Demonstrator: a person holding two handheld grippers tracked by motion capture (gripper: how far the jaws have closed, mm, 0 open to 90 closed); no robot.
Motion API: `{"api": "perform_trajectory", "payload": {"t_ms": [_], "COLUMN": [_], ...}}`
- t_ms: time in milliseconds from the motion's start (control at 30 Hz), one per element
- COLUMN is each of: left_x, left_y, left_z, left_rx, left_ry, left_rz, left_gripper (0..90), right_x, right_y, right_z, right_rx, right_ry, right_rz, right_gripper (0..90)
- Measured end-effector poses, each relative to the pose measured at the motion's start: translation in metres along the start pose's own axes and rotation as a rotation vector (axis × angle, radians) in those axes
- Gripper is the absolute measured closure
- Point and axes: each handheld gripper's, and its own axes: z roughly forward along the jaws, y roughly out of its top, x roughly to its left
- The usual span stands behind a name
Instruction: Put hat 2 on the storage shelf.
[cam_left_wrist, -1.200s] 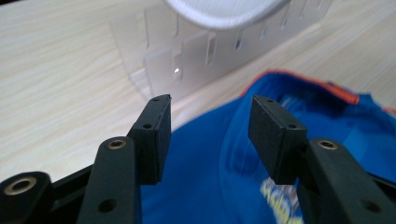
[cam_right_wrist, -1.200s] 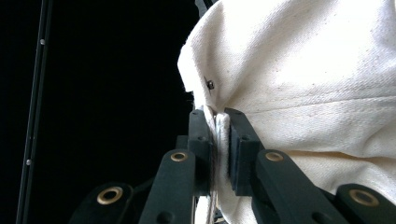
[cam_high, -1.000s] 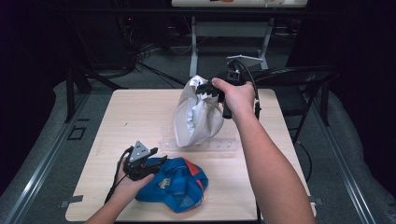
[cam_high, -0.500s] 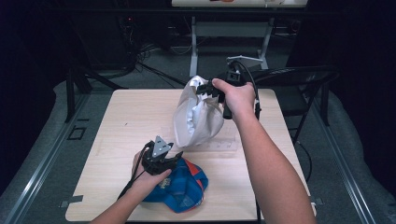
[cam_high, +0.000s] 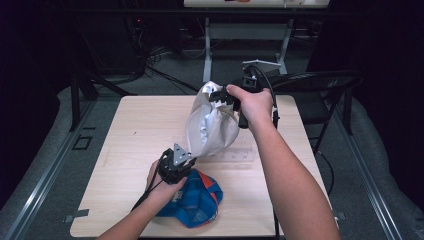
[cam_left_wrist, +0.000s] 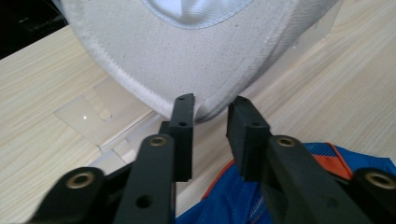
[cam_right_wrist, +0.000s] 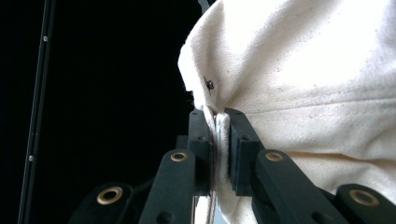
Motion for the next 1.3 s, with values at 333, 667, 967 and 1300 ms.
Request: {"api": "perform_trajectory", "payload": {"t_ms": [333, 667, 967, 1300], "left_x": [0.019, 0.039, 0.049, 0.052], "left_y": [-0.006, -0.013, -0.015, -0.016], "left_z": [-0.004, -0.001, -0.001, 0.003], "left_rx": [-0.01, -0.047, -0.064, -0.076], "left_ry": [-0.03, -0.148, -0.229, -0.277], "left_rz": [-0.045, -0.122, -0.154, -0.198], "left_gripper": [82.2, 82.8, 83.3, 83.4], "right_x": [0.009, 0.016, 0.019, 0.022], "right_y": [-0.003, -0.004, -0.002, -0.002], "right_z": [0.006, 0.016, 0.019, 0.02], "right_rx": [0.009, 0.018, 0.024, 0.022], "right_ry": [0.002, 0.007, 0.012, 0.007], "right_rz": [-0.015, -0.033, -0.036, -0.04], "right_gripper": [82.1, 82.1, 82.1, 82.0]}}
